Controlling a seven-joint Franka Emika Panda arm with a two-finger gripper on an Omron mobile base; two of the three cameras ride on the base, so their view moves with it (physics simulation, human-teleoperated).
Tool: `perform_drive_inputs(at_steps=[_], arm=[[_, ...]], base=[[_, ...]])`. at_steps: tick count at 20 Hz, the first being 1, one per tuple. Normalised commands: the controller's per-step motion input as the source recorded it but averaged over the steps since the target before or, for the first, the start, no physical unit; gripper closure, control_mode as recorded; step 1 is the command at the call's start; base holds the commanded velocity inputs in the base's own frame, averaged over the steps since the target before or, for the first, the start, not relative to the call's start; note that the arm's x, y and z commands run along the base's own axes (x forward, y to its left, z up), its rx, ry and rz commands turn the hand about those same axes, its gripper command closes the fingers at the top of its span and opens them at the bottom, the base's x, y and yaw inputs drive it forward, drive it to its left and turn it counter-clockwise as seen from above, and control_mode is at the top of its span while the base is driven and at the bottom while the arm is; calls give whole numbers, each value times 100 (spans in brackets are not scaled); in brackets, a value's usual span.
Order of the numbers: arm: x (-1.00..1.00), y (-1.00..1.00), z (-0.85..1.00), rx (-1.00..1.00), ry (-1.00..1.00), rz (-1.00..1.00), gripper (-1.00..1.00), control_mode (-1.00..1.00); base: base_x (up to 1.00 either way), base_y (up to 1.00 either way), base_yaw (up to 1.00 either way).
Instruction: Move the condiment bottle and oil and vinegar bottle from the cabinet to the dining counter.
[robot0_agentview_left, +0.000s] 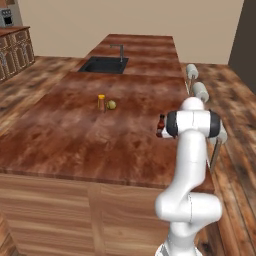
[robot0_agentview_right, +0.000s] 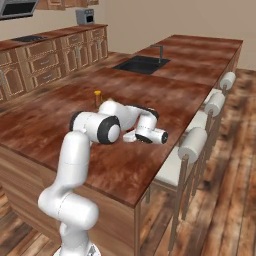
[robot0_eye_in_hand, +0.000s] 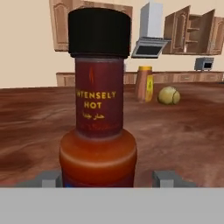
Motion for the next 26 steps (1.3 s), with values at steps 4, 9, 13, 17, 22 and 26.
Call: perform_drive_inputs(at_steps=[4,9,13,17,22,26], arm=[[-38,-1,9,0,-8,0,-100,-100],[-33,0,19,0,-6,0,-100,-100],[-6,-1,32,0,-1,0,-100,-100],[-2,-7,26,0,-1,0,-100,-100],[-20,-15,24,0,-4,0,-100,-100],[-50,-20,30,0,-7,0,-100,-100]], base=[[0,0,0],[0,0,0],[0,0,0],[0,0,0],[0,0,0],[0,0,0]])
